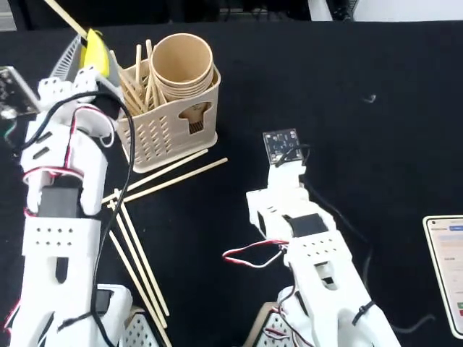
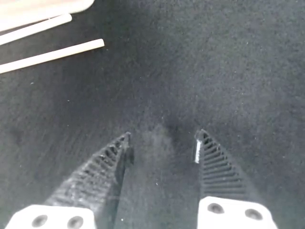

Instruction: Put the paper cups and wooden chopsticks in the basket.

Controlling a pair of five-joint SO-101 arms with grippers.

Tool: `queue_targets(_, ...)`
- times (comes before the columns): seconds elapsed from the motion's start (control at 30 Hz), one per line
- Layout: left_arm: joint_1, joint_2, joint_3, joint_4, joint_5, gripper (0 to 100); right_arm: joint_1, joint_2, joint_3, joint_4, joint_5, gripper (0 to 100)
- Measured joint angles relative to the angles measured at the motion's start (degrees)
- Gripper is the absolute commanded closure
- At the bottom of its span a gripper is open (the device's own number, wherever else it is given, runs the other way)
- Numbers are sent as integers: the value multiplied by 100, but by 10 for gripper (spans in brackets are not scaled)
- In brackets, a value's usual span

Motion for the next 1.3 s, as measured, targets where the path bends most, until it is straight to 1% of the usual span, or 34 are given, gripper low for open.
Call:
queue_targets(0.03,-18,123,0,-26,-9,952,0,0,0,0,0,783)
queue_targets(0.13,-44,492,-9,9,-9,870,0,0,0,0,0,783)
queue_targets(0.2,-44,686,-132,352,-70,838,0,0,0,0,0,783)
queue_targets(0.27,-44,791,-448,923,-149,838,0,0,0,0,0,783)
queue_targets(0.47,-44,870,-2022,2725,-220,838,0,0,0,0,0,783)
queue_targets(0.57,-167,870,-2769,3587,-510,838,0,0,0,0,0,783)
queue_targets(0.7,-404,870,-3877,5160,-1055,838,0,0,0,0,0,783)
queue_targets(0.8,-651,870,-4158,6409,-1204,834,0,0,0,0,0,783)
queue_targets(0.93,-976,870,-4211,7824,-1257,833,0,0,0,0,0,783)
queue_targets(1.0,-1011,879,-4167,8466,-1486,833,0,0,0,0,0,783)
queue_targets(1.07,-914,862,-3824,8914,-1776,833,0,0,0,0,0,783)
queue_targets(1.13,-747,862,-3200,9037,-1925,833,0,0,0,0,0,783)
queue_targets(1.2,-580,888,-2462,9046,-1837,832,0,0,0,0,0,783)
queue_targets(1.23,-536,888,-2057,8985,-1732,832,0,0,0,0,0,783)
queue_targets(1.3,-510,888,-1240,8580,-1433,832,0,0,0,0,0,783)
